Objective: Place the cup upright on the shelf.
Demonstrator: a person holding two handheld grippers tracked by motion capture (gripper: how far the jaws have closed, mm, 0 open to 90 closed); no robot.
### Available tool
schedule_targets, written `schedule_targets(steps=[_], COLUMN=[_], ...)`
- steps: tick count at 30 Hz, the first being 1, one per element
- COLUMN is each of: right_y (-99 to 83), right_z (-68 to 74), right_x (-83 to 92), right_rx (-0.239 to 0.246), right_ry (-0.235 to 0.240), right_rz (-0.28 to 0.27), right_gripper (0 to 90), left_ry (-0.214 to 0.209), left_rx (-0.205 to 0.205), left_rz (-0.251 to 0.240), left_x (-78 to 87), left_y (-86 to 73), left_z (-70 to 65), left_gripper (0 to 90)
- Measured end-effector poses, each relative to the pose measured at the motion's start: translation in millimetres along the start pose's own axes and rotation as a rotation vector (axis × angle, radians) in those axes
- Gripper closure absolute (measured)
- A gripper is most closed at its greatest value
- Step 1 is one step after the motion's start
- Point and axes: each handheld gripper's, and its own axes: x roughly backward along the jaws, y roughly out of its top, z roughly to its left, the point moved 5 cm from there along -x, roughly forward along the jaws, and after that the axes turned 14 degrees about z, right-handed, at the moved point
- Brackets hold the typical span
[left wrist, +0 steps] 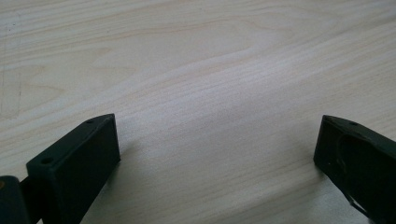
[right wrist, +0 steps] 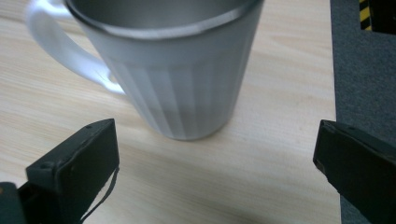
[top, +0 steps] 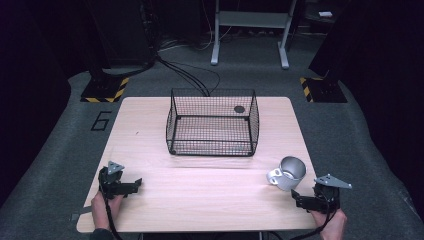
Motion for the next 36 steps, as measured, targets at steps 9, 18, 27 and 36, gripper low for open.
schedule_targets(steps=[9,18,27,36], right_y=[24.9,46.9,63.2,71.8], right_z=[10.2,15.8,19.9,17.0], right_x=[17.4,18.3,8.1,-1.7], right_rx=[0.006,0.016,0.025,0.011], right_ry=[0.029,0.052,0.059,0.053], right_rz=[-0.03,-0.02,-0.003,0.019], right_gripper=[0.0,0.0,0.0,0.0], left_ry=[-0.001,-0.001,-0.001,-0.002], left_rx=[0.001,0.001,0.0,-0.001], left_rz=[-0.001,-0.001,-0.001,0.0], left_x=[-0.1,0.0,-0.1,-0.1], left_y=[0.0,0.0,0.1,0.1], left_z=[-0.1,-0.1,0.1,0.1], left_gripper=[0.2,0.2,0.2,0.1])
